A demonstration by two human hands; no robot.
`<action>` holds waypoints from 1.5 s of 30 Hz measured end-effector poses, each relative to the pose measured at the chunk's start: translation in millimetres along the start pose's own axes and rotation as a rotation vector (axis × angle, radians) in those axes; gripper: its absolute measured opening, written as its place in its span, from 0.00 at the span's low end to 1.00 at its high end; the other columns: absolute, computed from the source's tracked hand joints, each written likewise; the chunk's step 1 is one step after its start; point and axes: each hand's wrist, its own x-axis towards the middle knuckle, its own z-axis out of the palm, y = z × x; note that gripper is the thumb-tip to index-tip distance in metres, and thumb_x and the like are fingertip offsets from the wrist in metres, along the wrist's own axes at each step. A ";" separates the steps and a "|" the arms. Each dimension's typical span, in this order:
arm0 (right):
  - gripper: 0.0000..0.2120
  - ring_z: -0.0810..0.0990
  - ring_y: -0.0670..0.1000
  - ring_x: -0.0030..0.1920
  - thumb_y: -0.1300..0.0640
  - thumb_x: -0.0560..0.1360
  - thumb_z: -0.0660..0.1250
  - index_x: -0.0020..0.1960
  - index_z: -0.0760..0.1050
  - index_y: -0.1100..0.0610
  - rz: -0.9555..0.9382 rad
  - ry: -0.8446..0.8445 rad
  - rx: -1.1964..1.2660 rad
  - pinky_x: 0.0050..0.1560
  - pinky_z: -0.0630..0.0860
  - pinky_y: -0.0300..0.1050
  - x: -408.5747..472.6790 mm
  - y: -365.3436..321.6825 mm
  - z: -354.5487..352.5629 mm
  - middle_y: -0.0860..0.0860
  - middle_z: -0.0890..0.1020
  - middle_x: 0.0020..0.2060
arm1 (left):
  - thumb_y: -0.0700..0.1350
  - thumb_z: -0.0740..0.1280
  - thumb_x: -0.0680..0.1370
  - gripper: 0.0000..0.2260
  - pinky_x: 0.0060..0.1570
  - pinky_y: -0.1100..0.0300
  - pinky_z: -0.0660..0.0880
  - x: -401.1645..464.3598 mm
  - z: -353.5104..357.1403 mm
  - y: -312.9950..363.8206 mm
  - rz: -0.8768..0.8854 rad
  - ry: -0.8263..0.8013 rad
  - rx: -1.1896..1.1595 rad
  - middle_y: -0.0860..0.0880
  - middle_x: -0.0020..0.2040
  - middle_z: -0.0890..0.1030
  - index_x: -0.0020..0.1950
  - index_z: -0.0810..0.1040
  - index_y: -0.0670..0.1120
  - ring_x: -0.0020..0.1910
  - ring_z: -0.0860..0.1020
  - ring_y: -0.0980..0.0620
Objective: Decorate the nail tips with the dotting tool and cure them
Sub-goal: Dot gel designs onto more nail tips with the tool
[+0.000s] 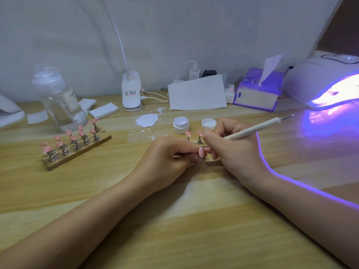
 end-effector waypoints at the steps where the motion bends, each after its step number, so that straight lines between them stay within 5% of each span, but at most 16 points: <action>1: 0.14 0.74 0.41 0.19 0.73 0.70 0.64 0.28 0.64 0.68 0.001 0.000 0.001 0.23 0.69 0.30 0.1 0.3 0.1 0.50 0.66 0.17 | 0.34 0.70 0.72 0.10 0.37 0.69 0.72 -0.1 0.0 0.0 0.000 -0.001 0.005 0.53 0.34 0.81 0.45 0.83 0.49 0.33 0.74 0.66; 9: 0.14 0.72 0.39 0.18 0.74 0.69 0.64 0.27 0.65 0.69 -0.012 0.014 -0.002 0.22 0.66 0.28 -0.6 -0.3 0.1 0.53 0.65 0.19 | 0.36 0.70 0.73 0.08 0.39 0.63 0.74 -0.1 0.2 0.8 -0.005 0.011 -0.002 0.49 0.38 0.82 0.44 0.83 0.48 0.36 0.77 0.62; 13: 0.18 0.70 0.40 0.18 0.72 0.70 0.64 0.26 0.63 0.62 -0.041 0.056 0.020 0.23 0.67 0.29 0.8 1.8 -2.8 0.50 0.66 0.17 | 0.36 0.70 0.72 0.05 0.42 0.59 0.76 -0.5 1.0 0.6 -0.032 0.021 0.000 0.50 0.38 0.83 0.44 0.84 0.43 0.38 0.79 0.60; 23: 0.15 0.74 0.42 0.23 0.45 0.59 0.73 0.27 0.69 0.50 -0.076 0.167 0.082 0.32 0.77 0.37 26.0 -17.5 -14.4 0.43 0.72 0.21 | 0.36 0.69 0.73 0.05 0.42 0.71 0.72 -0.1 1.6 2.4 -0.048 0.025 -0.034 0.54 0.37 0.82 0.43 0.84 0.43 0.38 0.78 0.67; 28: 0.18 0.73 0.42 0.22 0.50 0.70 0.71 0.27 0.67 0.53 -0.069 0.061 -0.132 0.33 0.74 0.39 56.9 -16.4 -12.1 0.45 0.74 0.19 | 0.35 0.69 0.73 0.05 0.43 0.70 0.73 -0.1 2.3 1.4 -0.061 0.023 -0.053 0.55 0.36 0.82 0.44 0.84 0.42 0.37 0.78 0.67; 31: 0.19 0.74 0.41 0.24 0.48 0.69 0.72 0.28 0.67 0.53 -0.047 -0.025 -0.311 0.39 0.75 0.43 77.4 -11.8 -2.5 0.46 0.76 0.18 | 0.34 0.69 0.73 0.05 0.40 0.73 0.71 -0.1 2.3 1.3 -0.063 0.020 -0.062 0.57 0.35 0.81 0.44 0.84 0.41 0.34 0.76 0.69; 41: 0.20 0.70 0.45 0.29 0.52 0.67 0.72 0.24 0.64 0.54 -0.008 -0.141 -0.719 0.34 0.67 0.42 109.7 13.4 30.8 0.45 0.72 0.22 | 0.31 0.68 0.73 0.06 0.39 0.75 0.68 -0.5 2.5 0.8 -0.060 0.013 -0.072 0.54 0.34 0.80 0.43 0.84 0.39 0.31 0.75 0.69; 45: 0.16 0.80 0.49 0.36 0.56 0.67 0.69 0.26 0.65 0.54 0.009 -0.183 -0.783 0.38 0.74 0.44 107.4 18.3 33.1 0.45 0.75 0.21 | 0.31 0.68 0.73 0.06 0.39 0.76 0.67 -0.4 2.5 1.2 -0.061 0.014 -0.067 0.55 0.34 0.80 0.43 0.83 0.39 0.32 0.74 0.70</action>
